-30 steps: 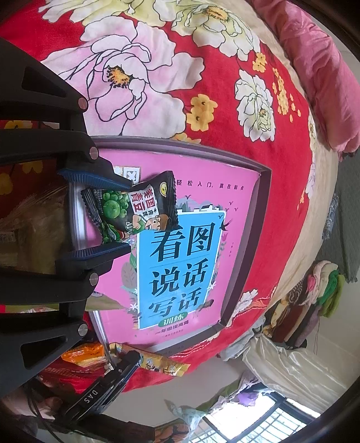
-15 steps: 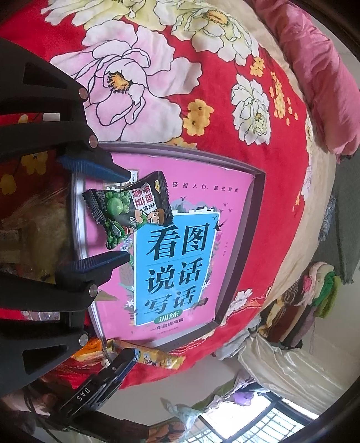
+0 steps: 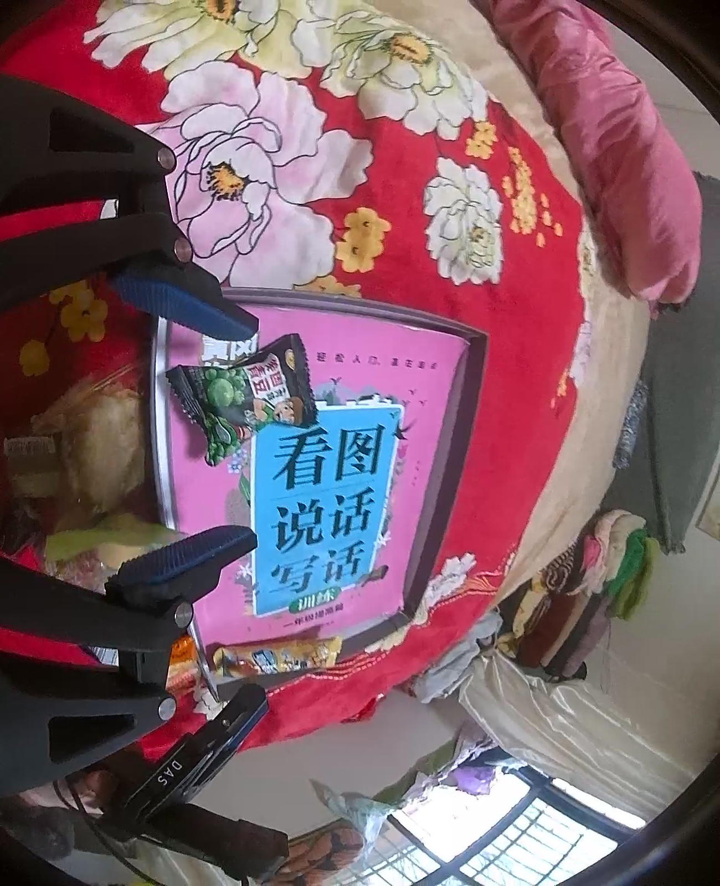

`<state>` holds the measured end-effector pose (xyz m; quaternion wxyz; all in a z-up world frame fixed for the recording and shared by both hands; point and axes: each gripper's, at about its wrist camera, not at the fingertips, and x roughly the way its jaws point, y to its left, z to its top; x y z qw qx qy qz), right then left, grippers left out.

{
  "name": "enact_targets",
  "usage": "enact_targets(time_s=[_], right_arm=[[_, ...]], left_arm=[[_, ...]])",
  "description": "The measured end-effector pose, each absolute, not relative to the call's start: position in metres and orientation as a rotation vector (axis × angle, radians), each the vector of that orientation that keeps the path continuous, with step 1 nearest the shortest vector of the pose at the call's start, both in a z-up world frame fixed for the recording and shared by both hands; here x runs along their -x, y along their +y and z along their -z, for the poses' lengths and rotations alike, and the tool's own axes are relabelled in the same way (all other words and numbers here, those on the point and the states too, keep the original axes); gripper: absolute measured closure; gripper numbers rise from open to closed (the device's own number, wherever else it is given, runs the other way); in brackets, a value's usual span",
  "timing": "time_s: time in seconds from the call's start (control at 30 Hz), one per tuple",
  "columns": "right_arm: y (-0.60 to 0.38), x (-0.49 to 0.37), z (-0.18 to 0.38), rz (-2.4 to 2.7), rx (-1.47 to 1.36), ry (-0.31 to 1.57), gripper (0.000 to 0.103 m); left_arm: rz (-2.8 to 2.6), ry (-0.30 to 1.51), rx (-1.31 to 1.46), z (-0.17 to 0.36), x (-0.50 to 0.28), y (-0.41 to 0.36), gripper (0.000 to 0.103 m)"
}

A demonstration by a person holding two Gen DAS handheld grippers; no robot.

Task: Organize snacks
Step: 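Release the pea packet into the tray with the left tool while the right releases the yellow bag, then withdraw both tools from the tray back toward the remaining snacks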

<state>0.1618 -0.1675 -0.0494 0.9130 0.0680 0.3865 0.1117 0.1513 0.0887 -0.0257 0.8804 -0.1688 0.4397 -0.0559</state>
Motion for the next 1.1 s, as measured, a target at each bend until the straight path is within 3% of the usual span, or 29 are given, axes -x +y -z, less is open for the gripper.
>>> enact_targets(time_s=[0.13, 1.1], right_arm=[[-0.167, -0.156, 0.043, -0.239, -0.142, 0.785, 0.053], [-0.15, -0.121, 0.017, -0.283, -0.105, 0.723, 0.044]], left_arm=[[0.133, 0.879, 0.34, 0.015, -0.146, 0.088, 0.026], [0.116, 0.838, 0.246, -0.009, -0.108, 0.105, 0.025]])
